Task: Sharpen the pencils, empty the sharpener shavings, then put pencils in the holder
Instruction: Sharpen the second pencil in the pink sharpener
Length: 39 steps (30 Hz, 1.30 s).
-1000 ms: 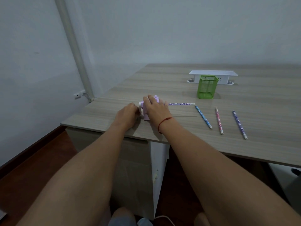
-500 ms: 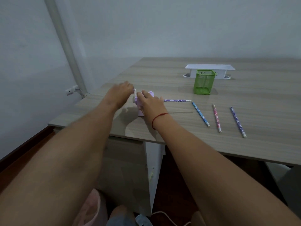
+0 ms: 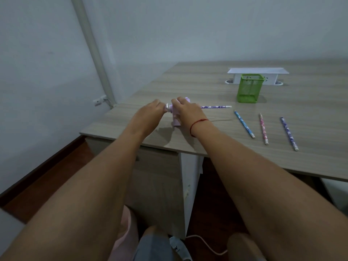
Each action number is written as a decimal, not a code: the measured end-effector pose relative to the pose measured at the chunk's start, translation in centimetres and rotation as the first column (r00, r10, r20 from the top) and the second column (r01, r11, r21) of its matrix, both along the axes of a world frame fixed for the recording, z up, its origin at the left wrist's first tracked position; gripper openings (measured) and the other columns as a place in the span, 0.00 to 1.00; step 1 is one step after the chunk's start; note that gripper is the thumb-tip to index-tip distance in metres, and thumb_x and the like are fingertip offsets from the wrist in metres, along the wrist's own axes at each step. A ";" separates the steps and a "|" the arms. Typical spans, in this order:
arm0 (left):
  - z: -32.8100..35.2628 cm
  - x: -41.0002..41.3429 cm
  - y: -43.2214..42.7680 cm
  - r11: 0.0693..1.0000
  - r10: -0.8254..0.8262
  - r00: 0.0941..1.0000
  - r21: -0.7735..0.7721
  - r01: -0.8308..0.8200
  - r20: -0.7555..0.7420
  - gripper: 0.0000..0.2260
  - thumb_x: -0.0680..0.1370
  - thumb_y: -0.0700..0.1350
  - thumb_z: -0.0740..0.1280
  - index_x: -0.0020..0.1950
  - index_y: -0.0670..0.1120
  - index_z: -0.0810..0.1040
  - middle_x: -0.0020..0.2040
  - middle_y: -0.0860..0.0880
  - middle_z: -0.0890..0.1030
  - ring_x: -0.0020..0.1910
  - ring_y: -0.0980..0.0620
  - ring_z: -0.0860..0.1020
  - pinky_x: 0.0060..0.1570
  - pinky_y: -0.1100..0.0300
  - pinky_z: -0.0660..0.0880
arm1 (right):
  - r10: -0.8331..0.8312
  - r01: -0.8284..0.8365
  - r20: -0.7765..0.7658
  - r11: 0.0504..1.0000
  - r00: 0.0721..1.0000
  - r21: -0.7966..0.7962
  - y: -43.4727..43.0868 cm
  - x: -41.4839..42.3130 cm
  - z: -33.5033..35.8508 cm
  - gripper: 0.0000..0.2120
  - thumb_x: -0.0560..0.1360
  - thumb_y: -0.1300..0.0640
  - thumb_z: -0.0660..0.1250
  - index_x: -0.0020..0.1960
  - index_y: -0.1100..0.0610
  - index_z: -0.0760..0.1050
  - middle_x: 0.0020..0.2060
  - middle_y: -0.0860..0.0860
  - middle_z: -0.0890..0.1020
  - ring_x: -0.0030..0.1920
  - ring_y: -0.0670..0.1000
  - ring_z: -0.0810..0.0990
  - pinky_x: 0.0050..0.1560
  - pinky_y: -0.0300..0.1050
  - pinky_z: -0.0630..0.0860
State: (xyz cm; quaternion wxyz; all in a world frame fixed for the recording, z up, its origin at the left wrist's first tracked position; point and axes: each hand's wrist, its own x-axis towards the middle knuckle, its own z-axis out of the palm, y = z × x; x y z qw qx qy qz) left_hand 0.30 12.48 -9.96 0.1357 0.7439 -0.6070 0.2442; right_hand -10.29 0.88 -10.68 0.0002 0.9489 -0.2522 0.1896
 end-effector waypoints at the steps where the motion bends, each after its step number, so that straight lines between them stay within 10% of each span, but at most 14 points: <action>1: -0.2 0.1 0.2 1.000 -0.020 1.000 0.014 0.020 0.013 0.07 0.80 0.39 0.60 0.52 0.37 0.75 0.47 0.38 0.77 0.44 0.38 0.77 0.40 0.46 0.74 | 0.001 -0.001 0.002 1.000 1.000 -0.010 -0.1 0.1 -0.1 0.25 0.74 0.58 0.67 0.69 0.55 0.63 0.67 0.54 0.69 0.58 0.62 0.77 0.59 0.59 0.73; 15: 0.1 3.1 -4.3 0.909 0.098 0.988 0.416 -0.038 -0.122 0.07 0.75 0.41 0.66 0.50 0.42 0.81 0.51 0.40 0.81 0.48 0.41 0.79 0.50 0.53 0.75 | 0.061 -0.060 0.058 0.998 0.996 -0.019 -1.9 0.5 -0.8 0.27 0.73 0.59 0.69 0.69 0.54 0.65 0.68 0.51 0.71 0.57 0.61 0.78 0.59 0.56 0.74; 39: 1.9 -0.1 -1.0 0.973 0.149 0.985 0.193 -0.130 -0.087 0.13 0.80 0.46 0.61 0.49 0.38 0.80 0.48 0.36 0.81 0.48 0.37 0.78 0.45 0.52 0.71 | -0.027 0.030 0.057 0.998 0.998 -0.054 -0.2 1.2 -0.6 0.17 0.76 0.60 0.63 0.64 0.55 0.66 0.64 0.54 0.71 0.56 0.62 0.78 0.56 0.58 0.74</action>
